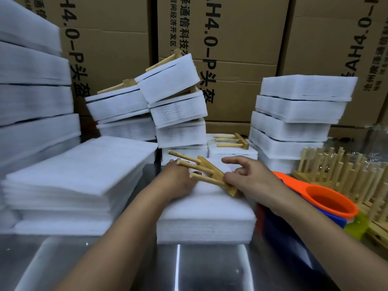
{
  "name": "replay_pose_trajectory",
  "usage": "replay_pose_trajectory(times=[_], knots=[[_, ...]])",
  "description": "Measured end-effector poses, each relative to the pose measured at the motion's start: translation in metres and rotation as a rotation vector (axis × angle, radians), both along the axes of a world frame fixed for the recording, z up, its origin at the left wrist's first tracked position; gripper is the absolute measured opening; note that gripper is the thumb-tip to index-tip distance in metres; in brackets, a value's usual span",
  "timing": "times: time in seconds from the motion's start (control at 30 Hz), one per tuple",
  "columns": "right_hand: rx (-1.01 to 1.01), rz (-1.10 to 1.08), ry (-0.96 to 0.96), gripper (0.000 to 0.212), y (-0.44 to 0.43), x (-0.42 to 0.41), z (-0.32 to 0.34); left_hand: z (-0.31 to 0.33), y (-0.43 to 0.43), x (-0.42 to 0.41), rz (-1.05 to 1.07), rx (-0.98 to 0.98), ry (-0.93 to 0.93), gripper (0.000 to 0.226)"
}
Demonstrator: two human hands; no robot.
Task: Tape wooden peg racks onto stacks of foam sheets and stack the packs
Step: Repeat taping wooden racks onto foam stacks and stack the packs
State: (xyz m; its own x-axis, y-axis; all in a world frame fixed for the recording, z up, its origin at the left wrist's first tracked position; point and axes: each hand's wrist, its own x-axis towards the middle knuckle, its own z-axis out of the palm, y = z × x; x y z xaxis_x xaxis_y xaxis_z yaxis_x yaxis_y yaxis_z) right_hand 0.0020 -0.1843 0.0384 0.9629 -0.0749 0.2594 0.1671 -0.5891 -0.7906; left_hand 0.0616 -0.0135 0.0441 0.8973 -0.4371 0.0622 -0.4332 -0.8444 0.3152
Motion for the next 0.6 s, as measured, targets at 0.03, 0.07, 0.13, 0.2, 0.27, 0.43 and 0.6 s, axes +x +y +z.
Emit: replay_pose_trajectory(times=[0.03,0.07,0.13,0.2,0.27,0.43,0.6], knots=[[-0.007,0.008,-0.045,0.031,0.001,-0.002,0.000,0.001,0.001,0.000,-0.003,-0.007,0.009,0.033],[-0.008,-0.002,-0.104,0.028,0.004,-0.004,-0.001,0.001,0.003,0.001,0.001,-0.033,0.014,0.029],[0.008,-0.057,-0.231,0.020,0.009,-0.007,-0.002,0.000,0.007,0.004,0.038,-0.184,0.042,0.022],[0.004,-0.107,-0.303,0.016,0.012,-0.009,-0.002,-0.001,0.011,0.008,0.105,-0.392,0.104,0.017],[-0.015,-0.116,-0.300,0.014,0.011,-0.009,-0.002,-0.003,0.014,0.014,0.175,-0.548,0.146,0.026],[-0.086,-0.079,-0.213,0.011,0.011,-0.007,-0.007,-0.003,0.020,0.021,0.264,-0.809,0.200,0.059],[-0.049,-0.043,-0.120,0.011,0.012,-0.008,-0.004,-0.007,0.019,0.023,0.262,-0.877,0.316,0.051]])
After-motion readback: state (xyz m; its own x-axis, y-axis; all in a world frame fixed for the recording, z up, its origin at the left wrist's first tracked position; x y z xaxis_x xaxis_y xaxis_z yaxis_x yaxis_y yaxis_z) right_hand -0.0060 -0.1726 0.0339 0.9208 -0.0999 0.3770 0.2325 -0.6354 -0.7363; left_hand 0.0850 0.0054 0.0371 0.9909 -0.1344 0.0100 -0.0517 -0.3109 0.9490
